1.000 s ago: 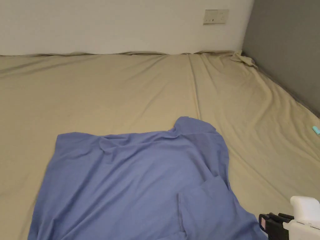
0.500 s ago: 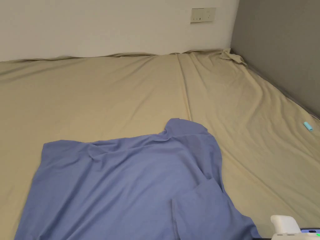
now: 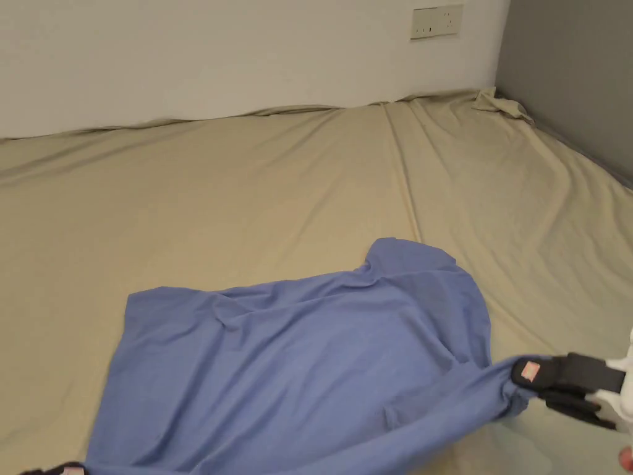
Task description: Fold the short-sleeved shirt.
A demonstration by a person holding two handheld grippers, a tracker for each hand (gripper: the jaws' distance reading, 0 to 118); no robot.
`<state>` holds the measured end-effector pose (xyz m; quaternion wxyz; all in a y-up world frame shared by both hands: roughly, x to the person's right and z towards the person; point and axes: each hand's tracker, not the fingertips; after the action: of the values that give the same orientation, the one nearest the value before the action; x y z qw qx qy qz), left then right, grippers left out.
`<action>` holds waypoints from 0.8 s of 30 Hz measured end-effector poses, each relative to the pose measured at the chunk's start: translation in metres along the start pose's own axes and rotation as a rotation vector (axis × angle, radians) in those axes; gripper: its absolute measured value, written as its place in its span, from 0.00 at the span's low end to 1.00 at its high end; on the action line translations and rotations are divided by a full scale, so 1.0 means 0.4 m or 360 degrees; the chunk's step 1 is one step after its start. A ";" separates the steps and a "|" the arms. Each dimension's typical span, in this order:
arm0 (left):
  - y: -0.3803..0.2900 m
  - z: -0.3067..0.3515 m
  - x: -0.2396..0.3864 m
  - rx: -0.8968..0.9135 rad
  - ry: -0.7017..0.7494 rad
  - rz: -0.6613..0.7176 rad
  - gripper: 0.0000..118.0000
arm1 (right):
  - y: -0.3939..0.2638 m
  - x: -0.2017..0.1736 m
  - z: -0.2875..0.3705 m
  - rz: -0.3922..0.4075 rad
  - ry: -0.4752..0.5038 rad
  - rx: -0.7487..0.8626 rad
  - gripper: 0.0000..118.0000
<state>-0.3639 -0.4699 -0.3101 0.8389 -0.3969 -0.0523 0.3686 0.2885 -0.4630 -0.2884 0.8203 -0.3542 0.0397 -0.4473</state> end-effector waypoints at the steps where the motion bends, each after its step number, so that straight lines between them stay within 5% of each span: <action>1: 0.024 -0.017 0.008 0.0006 0.0007 0.0014 0.03 | 0.022 -0.010 -0.023 0.0005 -0.0016 0.0006 0.08; 6: 0.150 -0.170 0.033 0.0090 0.0057 0.0186 0.03 | 0.130 -0.019 -0.194 -0.0069 -0.0155 0.0090 0.08; 10: 0.196 -0.308 0.063 0.0110 0.0164 0.0153 0.03 | 0.172 -0.019 -0.309 0.0042 -0.0321 0.0154 0.08; 18: 0.184 -0.531 0.052 0.0057 0.0588 -0.0229 0.05 | 0.163 -0.019 -0.494 0.0599 -0.0765 0.0107 0.08; 19: 0.183 -0.530 0.050 0.0100 0.0574 -0.0225 0.21 | 0.158 -0.020 -0.506 0.0675 -0.0775 0.0101 0.13; 20: 0.189 -0.525 0.051 0.0120 0.0562 -0.0246 0.49 | 0.153 -0.025 -0.523 0.0834 -0.0848 0.0050 0.33; 22: 0.207 -0.508 0.069 0.0054 0.0444 -0.0279 0.96 | 0.162 -0.055 -0.527 0.1059 -0.0981 -0.0026 1.00; 24: 0.233 -0.442 0.108 0.0095 0.0448 -0.0377 1.00 | 0.151 -0.092 -0.444 0.1149 -0.0787 0.0238 0.99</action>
<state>-0.3192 -0.5138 -0.5049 0.8869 -0.4105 0.0303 0.2095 0.2412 -0.5107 -0.4673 0.9321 -0.3536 -0.0691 -0.0356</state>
